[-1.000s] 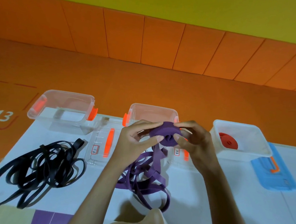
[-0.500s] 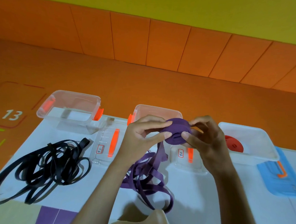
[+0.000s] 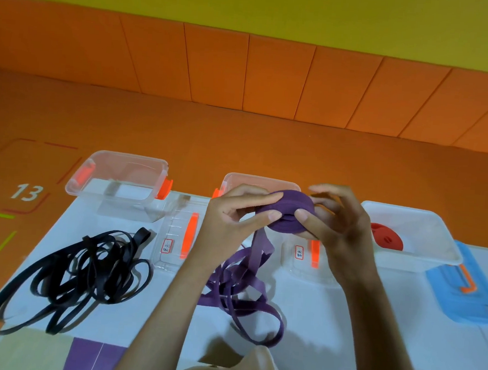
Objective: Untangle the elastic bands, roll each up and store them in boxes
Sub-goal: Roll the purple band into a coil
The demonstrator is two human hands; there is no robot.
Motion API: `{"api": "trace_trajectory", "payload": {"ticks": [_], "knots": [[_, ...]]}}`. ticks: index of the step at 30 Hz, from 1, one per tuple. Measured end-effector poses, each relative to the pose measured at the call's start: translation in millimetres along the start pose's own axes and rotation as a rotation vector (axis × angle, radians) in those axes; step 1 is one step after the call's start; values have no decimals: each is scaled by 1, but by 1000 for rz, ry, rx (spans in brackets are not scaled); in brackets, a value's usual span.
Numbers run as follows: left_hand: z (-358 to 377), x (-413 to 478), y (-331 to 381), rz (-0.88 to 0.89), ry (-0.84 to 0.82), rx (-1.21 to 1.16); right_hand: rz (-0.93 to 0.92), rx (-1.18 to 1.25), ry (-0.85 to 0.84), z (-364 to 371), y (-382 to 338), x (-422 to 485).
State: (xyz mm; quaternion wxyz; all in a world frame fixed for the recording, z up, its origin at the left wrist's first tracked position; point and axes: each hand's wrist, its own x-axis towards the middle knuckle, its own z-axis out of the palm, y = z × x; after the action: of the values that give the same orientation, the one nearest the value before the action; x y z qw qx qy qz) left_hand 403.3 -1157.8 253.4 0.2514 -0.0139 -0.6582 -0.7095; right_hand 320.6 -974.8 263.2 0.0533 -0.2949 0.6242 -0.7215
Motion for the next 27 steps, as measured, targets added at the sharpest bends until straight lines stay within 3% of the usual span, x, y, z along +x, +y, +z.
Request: {"api": "trace_trajectory", "payload": {"ticks": [4, 9, 14, 16, 20, 27], "knots": [[-2, 6, 6, 48, 9, 60, 50, 103, 31, 7, 7, -2], [11, 2, 8, 105, 112, 86, 25, -70, 28, -3, 2, 6], [0, -1, 1, 36, -7, 43, 47, 96, 123, -4, 7, -1], [-3, -2, 1, 12, -31, 34, 51, 111, 87, -2, 10, -5], [-2, -1, -2, 33, 31, 85, 69, -37, -24, -9, 10, -6], [9, -2, -11, 9, -4, 60, 53, -225, 91, -19, 9, -4]]}}
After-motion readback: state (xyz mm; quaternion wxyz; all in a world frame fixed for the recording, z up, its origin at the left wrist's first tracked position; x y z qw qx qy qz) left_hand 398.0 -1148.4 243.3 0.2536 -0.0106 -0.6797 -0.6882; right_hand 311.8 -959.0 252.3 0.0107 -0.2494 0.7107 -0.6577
